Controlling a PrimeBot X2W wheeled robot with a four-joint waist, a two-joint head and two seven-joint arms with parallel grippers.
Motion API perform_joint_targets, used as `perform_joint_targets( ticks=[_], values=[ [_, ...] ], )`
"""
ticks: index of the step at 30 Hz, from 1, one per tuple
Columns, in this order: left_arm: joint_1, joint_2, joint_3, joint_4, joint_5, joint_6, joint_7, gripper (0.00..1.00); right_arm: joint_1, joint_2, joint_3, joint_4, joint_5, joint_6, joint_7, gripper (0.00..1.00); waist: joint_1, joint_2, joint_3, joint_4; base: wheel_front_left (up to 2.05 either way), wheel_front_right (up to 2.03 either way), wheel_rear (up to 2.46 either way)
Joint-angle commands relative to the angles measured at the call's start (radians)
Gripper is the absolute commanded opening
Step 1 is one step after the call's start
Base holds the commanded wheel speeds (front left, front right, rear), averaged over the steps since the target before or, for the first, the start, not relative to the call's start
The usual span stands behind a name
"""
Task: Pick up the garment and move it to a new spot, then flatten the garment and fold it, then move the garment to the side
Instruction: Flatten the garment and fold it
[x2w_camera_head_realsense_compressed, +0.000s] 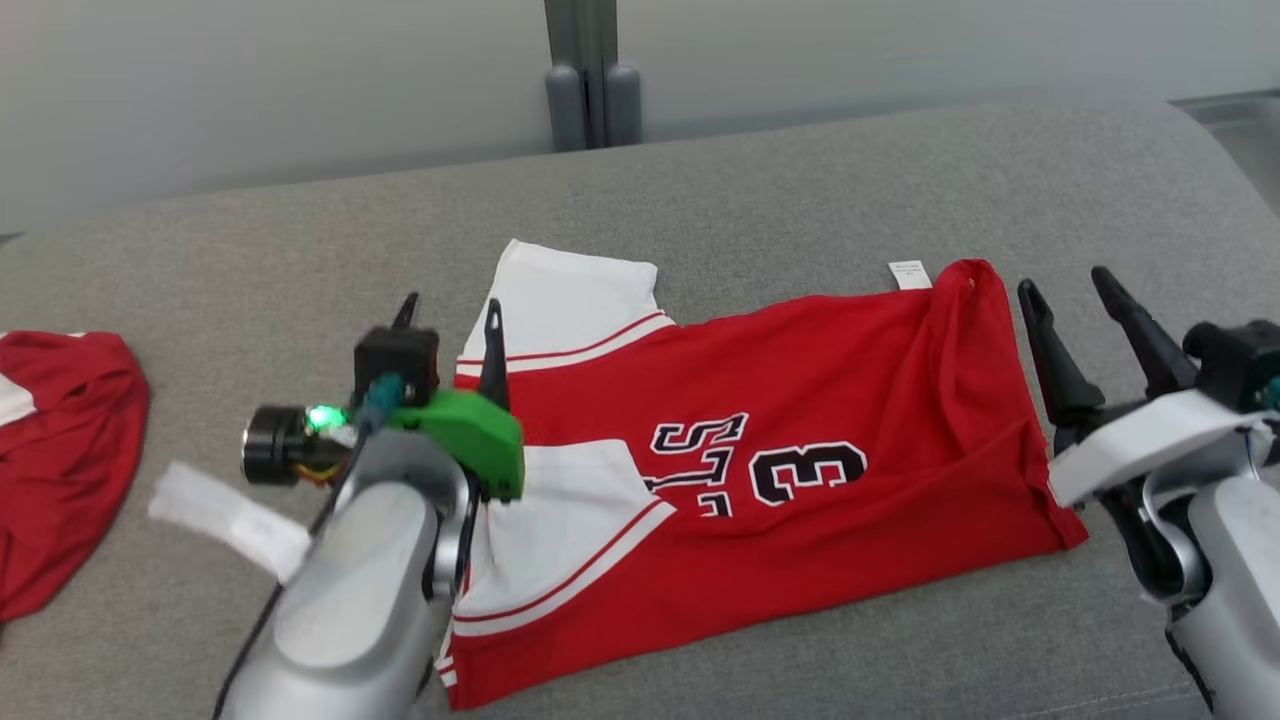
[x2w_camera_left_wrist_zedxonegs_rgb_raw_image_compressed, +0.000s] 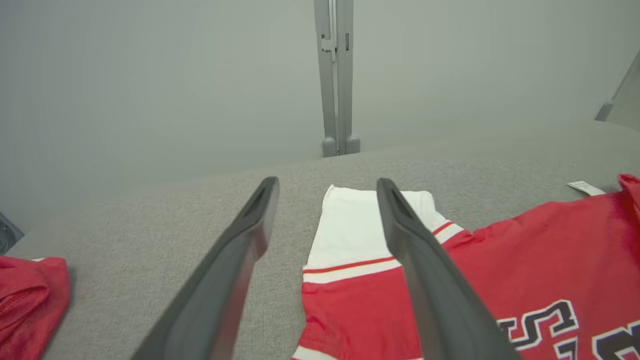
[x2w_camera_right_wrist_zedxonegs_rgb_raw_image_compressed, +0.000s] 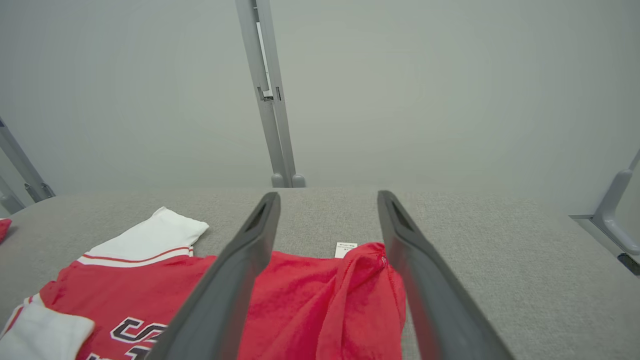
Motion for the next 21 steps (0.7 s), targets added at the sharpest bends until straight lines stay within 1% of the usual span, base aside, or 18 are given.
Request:
perform_joint_targets(
  ticks=[1, 2, 3, 5, 7, 10, 13, 17, 21],
  values=[
    [-0.089, 0.013, -0.014, 0.055, -0.004, -0.04, 0.071, 1.0, -0.047, -0.014, 0.021, -0.016, 0.014, 0.0, 0.012, 1.0, 0.0, 0.0, 0.111, -0.075, 0.0, 0.0, 0.0],
    [-0.132, 0.012, -0.021, 0.092, -0.015, -0.068, 0.126, 1.0, -0.07, -0.021, 0.034, -0.021, 0.02, 0.0, 0.018, 1.0, 0.0, 0.0, 0.128, -0.085, 0.0, 0.0, 0.0],
    [-0.188, 0.014, -0.032, 0.135, -0.027, -0.11, 0.192, 1.0, -0.099, -0.03, 0.05, -0.026, 0.027, 0.0, 0.023, 1.0, 0.0, 0.0, 0.149, -0.098, 0.0, 0.0, 0.0],
    [-0.304, 0.038, -0.032, 0.196, -0.027, -0.151, 0.271, 1.0, -0.15, -0.045, 0.084, -0.034, 0.042, 0.0, 0.031, 1.0, 0.0, 0.0, 0.185, -0.125, 0.0, 0.0, 0.0],
    [-0.382, 0.051, -0.041, 0.262, -0.03, -0.194, 0.355, 1.0, -0.203, -0.058, 0.128, -0.04, 0.056, 0.0, 0.036, 1.0, 0.0, 0.0, 0.218, -0.156, 0.0, 0.0, 0.0],
    [-0.498, 0.071, -0.046, 0.342, -0.04, -0.246, 0.453, 1.0, -0.27, -0.077, 0.179, -0.041, 0.088, 0.0, 0.03, 1.0, 0.0, 0.0, 0.257, -0.19, 0.0, 0.0, 0.0],
    [-0.593, 0.104, -0.064, 0.413, -0.018, -0.271, 0.515, 1.0, -0.326, -0.091, 0.219, -0.033, 0.123, 0.0, 0.019, 1.0, 0.0, 0.0, 0.284, -0.218, 0.0, 0.0, 0.0],
    [-0.659, 0.117, -0.087, 0.494, -0.007, -0.283, 0.584, 1.0, -0.368, -0.111, 0.256, -0.021, 0.168, 0.0, 0.002, 1.0, 0.0, 0.0, 0.302, -0.237, 0.0, 0.0, 0.0],
    [-0.698, 0.136, -0.107, 0.552, 0.003, -0.296, 0.631, 1.0, -0.393, -0.121, 0.288, -0.015, 0.198, 0.0, -0.015, 1.0, 0.0, 0.0, 0.316, -0.253, 0.0, 0.0, 0.0]
  ],
)
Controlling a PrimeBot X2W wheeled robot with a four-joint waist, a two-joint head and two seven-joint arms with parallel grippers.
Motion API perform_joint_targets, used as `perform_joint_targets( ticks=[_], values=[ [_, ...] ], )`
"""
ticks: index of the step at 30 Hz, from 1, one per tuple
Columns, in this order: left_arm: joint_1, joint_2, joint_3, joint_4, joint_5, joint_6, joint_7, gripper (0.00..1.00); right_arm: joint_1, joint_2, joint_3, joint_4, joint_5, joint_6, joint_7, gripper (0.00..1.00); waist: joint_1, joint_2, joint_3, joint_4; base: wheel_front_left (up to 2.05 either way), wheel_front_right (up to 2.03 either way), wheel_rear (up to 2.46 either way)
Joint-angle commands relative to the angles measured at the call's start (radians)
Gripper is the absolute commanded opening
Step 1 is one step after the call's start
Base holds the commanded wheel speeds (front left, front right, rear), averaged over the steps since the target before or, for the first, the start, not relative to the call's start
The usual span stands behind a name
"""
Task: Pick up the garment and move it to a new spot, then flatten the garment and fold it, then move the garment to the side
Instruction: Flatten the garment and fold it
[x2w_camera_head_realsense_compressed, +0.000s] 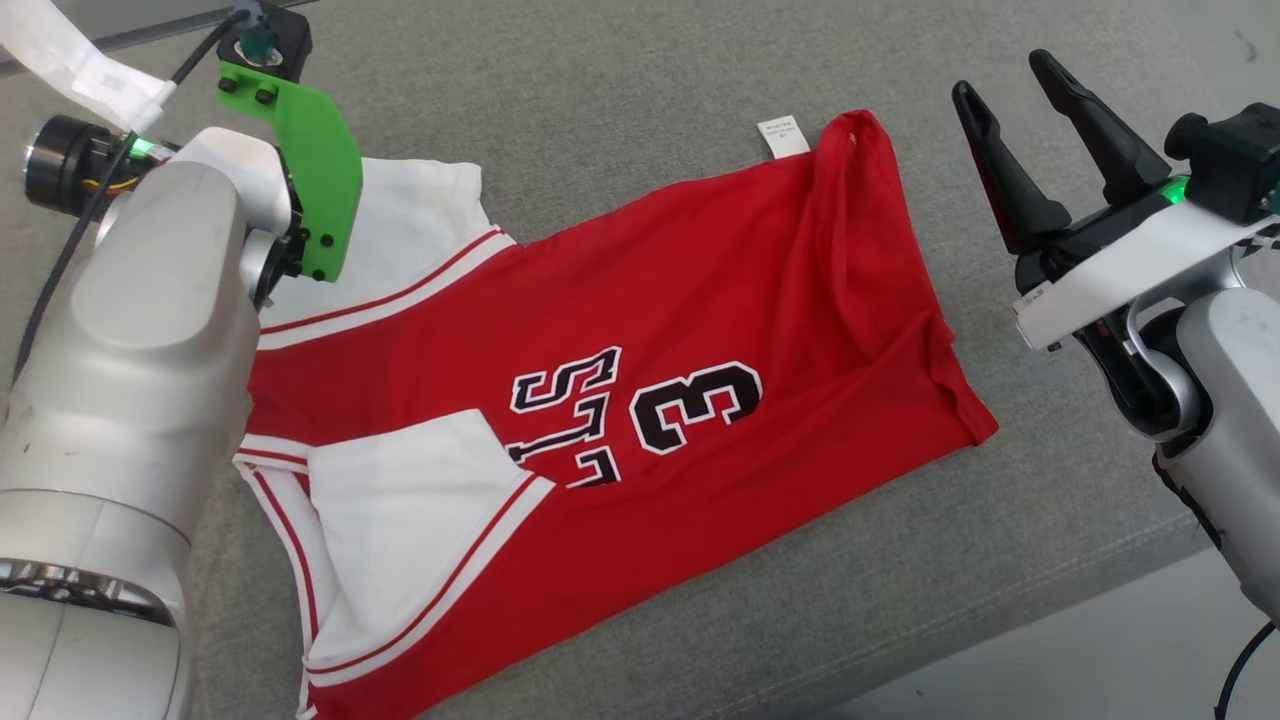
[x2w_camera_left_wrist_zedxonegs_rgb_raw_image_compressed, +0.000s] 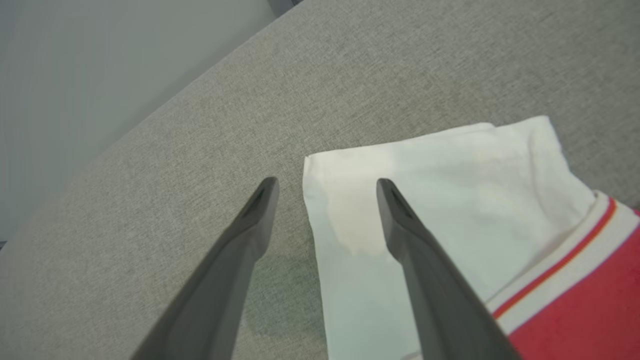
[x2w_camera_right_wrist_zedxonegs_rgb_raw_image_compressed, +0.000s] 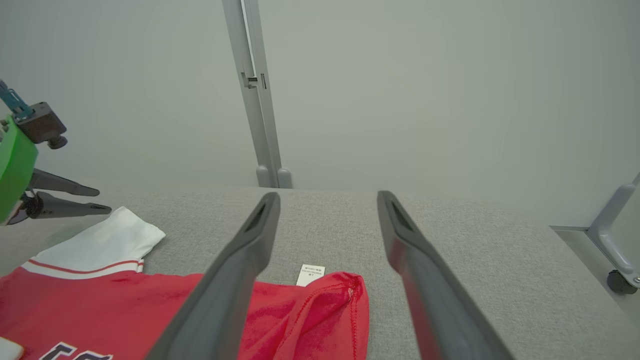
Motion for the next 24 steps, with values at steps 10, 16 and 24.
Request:
perform_joint_targets(
  ticks=[10, 16, 24],
  values=[
    [-0.071, 0.027, -0.014, 0.085, 0.002, 0.01, 0.027, 1.0, -0.037, -0.025, 0.053, 0.01, 0.048, 0.0, -0.044, 1.0, -0.0002, 0.0, 0.069, -0.052, 0.0, 0.0, 0.0],
    [-0.085, 0.024, -0.014, 0.113, -0.009, 0.021, 0.029, 1.0, -0.047, -0.036, 0.067, 0.019, 0.063, 0.0, -0.054, 1.0, -0.0002, 0.0, 0.082, -0.055, 0.0, 0.0, 0.0],
    [-0.084, 0.005, 0.013, 0.165, -0.051, 0.047, 0.064, 0.0, -0.062, -0.051, 0.074, 0.038, 0.065, 0.0, -0.065, 1.0, -0.0002, 0.0, 0.091, -0.041, 0.0, 0.0, 0.0]
  ],
)
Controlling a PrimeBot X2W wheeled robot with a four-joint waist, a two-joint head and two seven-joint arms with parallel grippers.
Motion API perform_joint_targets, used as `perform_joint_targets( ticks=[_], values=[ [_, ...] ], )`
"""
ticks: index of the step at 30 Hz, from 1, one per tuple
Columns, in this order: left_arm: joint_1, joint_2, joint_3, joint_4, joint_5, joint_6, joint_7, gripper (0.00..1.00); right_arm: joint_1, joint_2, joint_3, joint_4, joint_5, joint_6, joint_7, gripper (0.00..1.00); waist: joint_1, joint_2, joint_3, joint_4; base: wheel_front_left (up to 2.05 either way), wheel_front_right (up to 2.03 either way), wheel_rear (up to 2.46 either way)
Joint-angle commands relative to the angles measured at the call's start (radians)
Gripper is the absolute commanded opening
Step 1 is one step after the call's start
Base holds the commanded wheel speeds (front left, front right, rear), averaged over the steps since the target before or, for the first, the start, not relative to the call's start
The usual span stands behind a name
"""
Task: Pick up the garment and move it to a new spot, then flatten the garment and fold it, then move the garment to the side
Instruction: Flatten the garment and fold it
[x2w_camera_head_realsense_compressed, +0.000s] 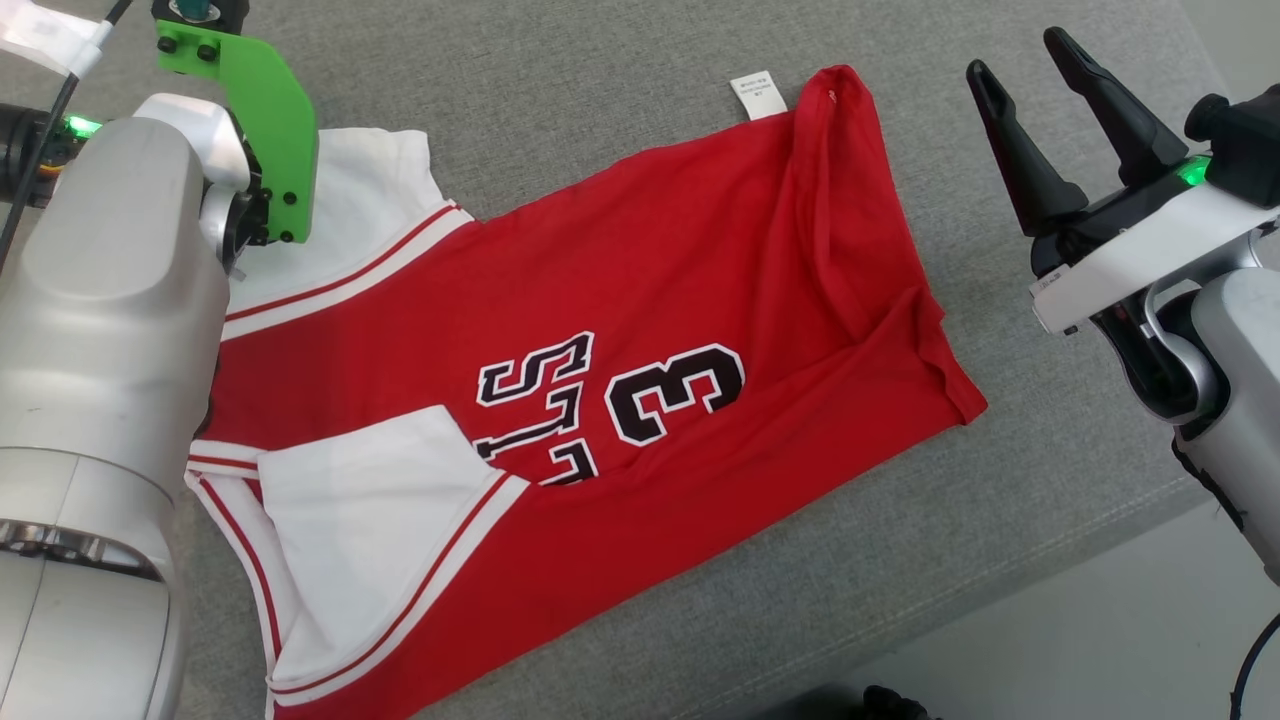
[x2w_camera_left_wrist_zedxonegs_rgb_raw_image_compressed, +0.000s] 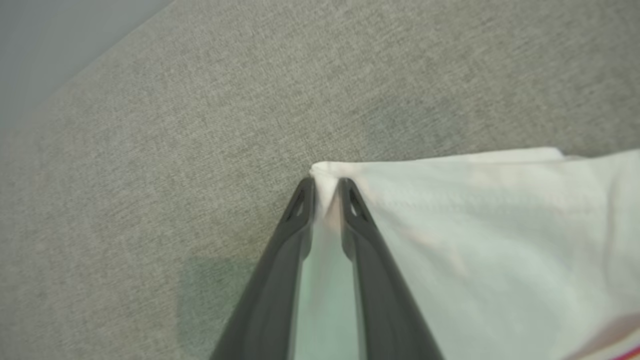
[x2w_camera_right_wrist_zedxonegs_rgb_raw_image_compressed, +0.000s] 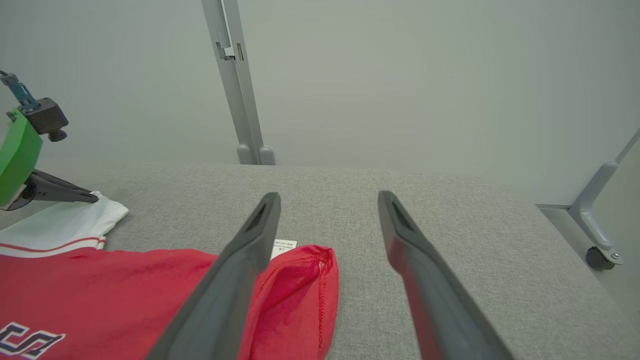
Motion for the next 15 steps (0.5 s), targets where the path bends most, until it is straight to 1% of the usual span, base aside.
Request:
perform_joint_targets(
  ticks=[1, 5, 9, 12, 15],
  values=[
    [0.017, 0.006, 0.008, 0.018, -0.011, 0.005, 0.008, 0.0, -0.007, -0.004, 0.0, 0.007, 0.002, 0.0, -0.008, 1.0, 0.0, 0.0, -0.001, 0.01, 0.0, 0.0, 0.0],
    [0.024, -0.012, -0.002, 0.0, -0.011, -0.01, -0.045, 0.0, -0.003, -0.016, -0.004, 0.024, 0.001, 0.0, -0.01, 1.0, 0.0, 0.0, -0.017, 0.046, 0.0, 0.0, 0.0],
    [0.027, -0.039, -0.015, -0.044, -0.009, -0.027, -0.142, 0.0, 0.008, -0.031, -0.01, 0.045, 0.016, 0.0, -0.003, 1.0, 0.0, 0.0, -0.049, 0.099, 0.0, 0.0, 0.0],
    [0.041, -0.071, -0.032, -0.089, 0.001, -0.035, -0.229, 0.0, 0.013, -0.06, -0.027, 0.075, 0.03, 0.0, 0.019, 1.0, 0.0, 0.0, -0.071, 0.16, 0.0, 0.0, 0.0],
    [0.054, -0.096, -0.044, -0.14, 0.005, -0.031, -0.298, 0.0, 0.002, -0.089, -0.04, 0.117, 0.052, 0.0, 0.057, 1.0, 0.0, 0.0, -0.078, 0.227, 0.0, 0.0, 0.0]
  ],
)
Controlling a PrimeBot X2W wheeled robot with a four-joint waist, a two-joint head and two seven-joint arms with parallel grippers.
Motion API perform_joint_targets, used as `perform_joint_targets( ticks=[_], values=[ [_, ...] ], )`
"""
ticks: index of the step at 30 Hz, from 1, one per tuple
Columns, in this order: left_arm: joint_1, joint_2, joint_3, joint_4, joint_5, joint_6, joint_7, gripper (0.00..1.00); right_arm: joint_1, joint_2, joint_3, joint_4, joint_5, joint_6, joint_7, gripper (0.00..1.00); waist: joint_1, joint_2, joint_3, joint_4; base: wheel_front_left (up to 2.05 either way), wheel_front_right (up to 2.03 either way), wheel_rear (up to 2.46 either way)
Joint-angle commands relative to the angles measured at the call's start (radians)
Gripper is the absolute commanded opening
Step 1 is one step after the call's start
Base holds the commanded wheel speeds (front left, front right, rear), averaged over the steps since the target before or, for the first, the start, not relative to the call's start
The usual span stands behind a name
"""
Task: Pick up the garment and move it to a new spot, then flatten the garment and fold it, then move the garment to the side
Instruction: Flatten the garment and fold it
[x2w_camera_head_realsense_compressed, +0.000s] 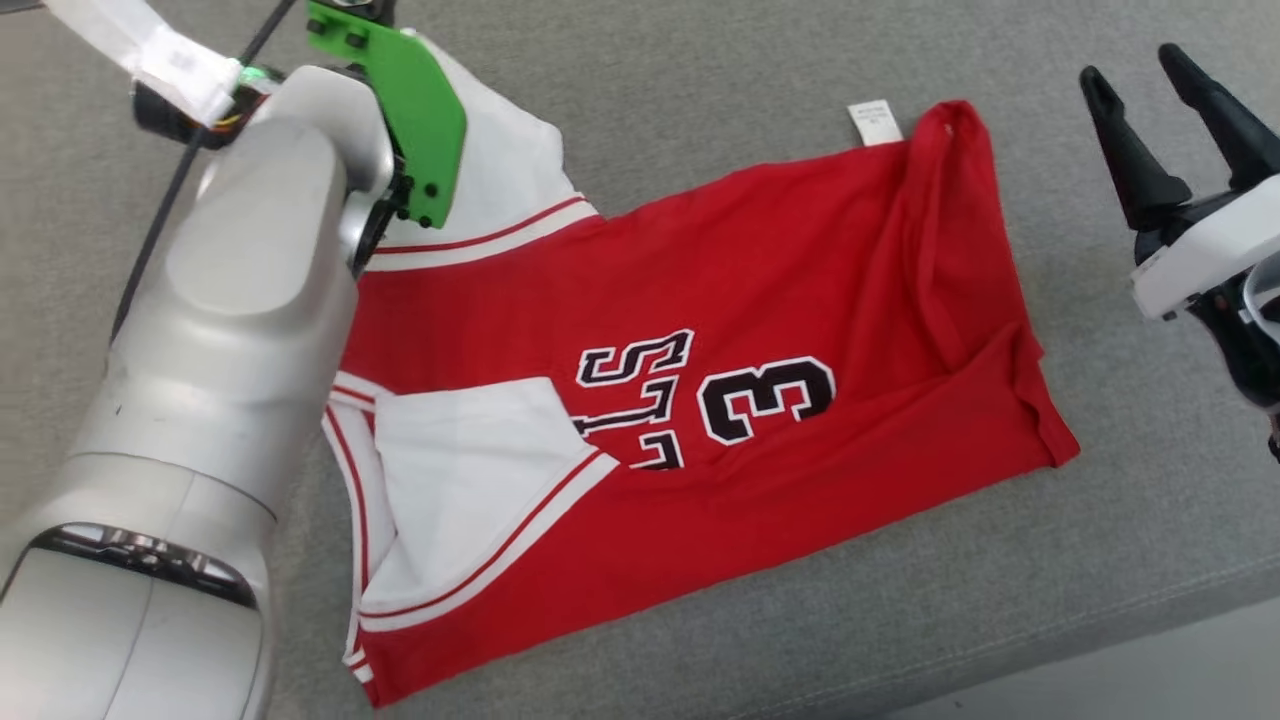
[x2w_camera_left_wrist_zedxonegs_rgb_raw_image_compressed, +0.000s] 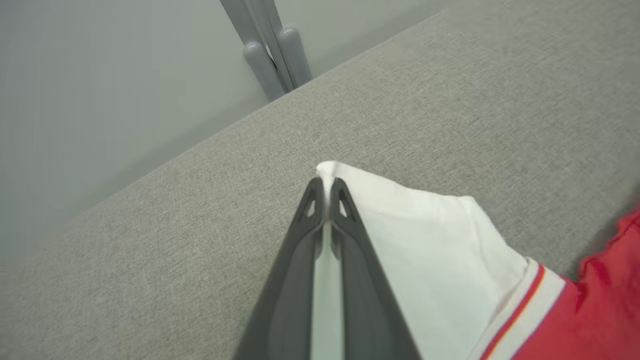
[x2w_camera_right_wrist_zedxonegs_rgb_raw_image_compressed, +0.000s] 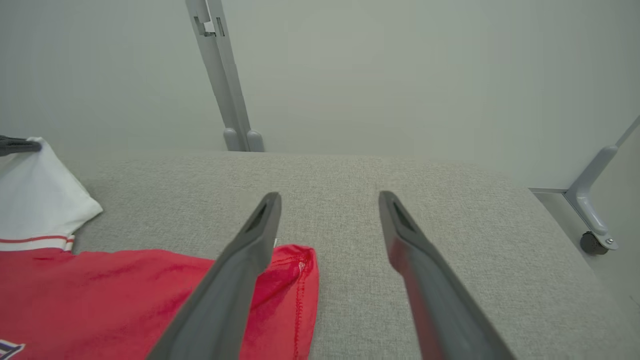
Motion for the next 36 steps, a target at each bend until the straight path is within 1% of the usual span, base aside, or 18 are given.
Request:
perform_joint_targets(
  ticks=[1, 7, 12, 17, 20, 22, 25, 28, 36],
  values=[
    [0.026, -0.006, -0.011, -0.025, 0.014, 0.005, -0.028, 0.0, -0.008, -0.012, -0.002, 0.025, 0.018, 0.0, 0.026, 1.0, 0.0, 0.0, -0.034, 0.113, 0.0, 0.0, 0.0],
    [0.091, -0.044, -0.058, -0.162, 0.019, 0.018, -0.092, 0.0, -0.047, -0.069, 0.034, 0.117, 0.117, 0.0, 0.152, 1.0, 0.0, 0.0, -0.029, 0.233, 0.0, 0.0, 0.0],
    [0.159, -0.054, -0.105, -0.286, 0.012, 0.031, -0.086, 0.0, -0.092, -0.103, 0.113, 0.168, 0.159, 0.0, 0.229, 1.0, 0.0, 0.0, -0.016, 0.283, 0.0, 0.0, 0.0],
    [0.2, -0.058, -0.142, -0.386, 0.001, 0.052, -0.056, 0.0, -0.136, -0.119, 0.218, 0.193, 0.166, 0.0, 0.287, 1.0, 0.0, 0.0, -0.005, 0.296, 0.0, 0.0, 0.0],
    [0.213, -0.058, -0.156, -0.426, -0.005, 0.068, -0.041, 0.0, -0.164, -0.148, 0.305, 0.23, 0.117, 0.0, 0.327, 1.0, 0.0, 0.0, 0.001, 0.295, 0.0, 0.0, 0.0],
    [0.219, -0.058, -0.16, -0.443, -0.007, 0.076, -0.034, 0.0, -0.178, -0.15, 0.343, 0.263, 0.103, 0.0, 0.342, 1.0, 0.0, 0.0, 0.004, 0.292, 0.0, 0.0, 0.0],
    [0.224, -0.058, -0.165, -0.457, -0.009, 0.084, -0.026, 0.0, -0.191, -0.153, 0.369, 0.311, 0.119, 0.0, 0.35, 1.0, 0.0, 0.0, 0.006, 0.286, 0.0, 0.0, 0.0],
    [0.229, -0.05, -0.167, -0.465, -0.013, 0.087, -0.018, 0.0, -0.198, -0.158, 0.395, 0.343, 0.134, 0.0, 0.335, 1.0, 0.0, 0.0, 0.008, 0.275, 0.0, 0.0, 0.0],
    [0.23, -0.038, -0.17, -0.47, -0.022, 0.094, -0.007, 0.0, -0.222, -0.165, 0.438, 0.381, 0.186, 0.0, 0.294, 1.0, 0.0, 0.0, 0.012, 0.256, 0.0, 0.0, 0.0]
  ],
)
